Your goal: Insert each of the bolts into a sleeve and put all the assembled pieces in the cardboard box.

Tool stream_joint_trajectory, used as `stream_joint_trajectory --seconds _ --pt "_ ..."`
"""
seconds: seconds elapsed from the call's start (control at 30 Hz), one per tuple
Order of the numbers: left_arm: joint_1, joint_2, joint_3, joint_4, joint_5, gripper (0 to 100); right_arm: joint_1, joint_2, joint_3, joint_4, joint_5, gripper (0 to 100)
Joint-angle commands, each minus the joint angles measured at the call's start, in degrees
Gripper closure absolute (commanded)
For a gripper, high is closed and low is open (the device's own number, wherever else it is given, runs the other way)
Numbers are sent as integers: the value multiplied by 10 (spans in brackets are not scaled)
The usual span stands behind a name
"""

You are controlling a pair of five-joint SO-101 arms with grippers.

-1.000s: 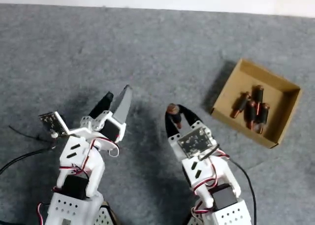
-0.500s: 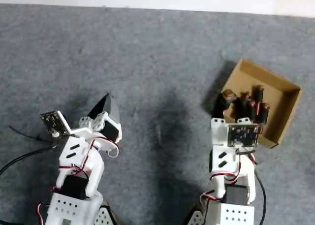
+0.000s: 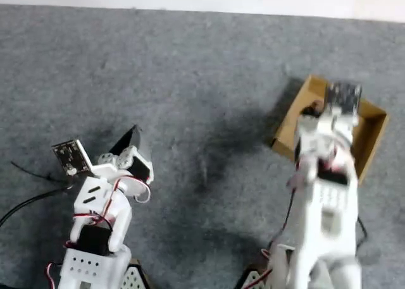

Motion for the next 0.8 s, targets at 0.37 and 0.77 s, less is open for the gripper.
stream_joint_trajectory --seconds 0.37,0.77 --pt "-51 -14 12 38 -7 994 30 384 -289 73 -74 752" --pt "-68 -14 12 40 -7 994 -2 51 -175 193 -137 748"
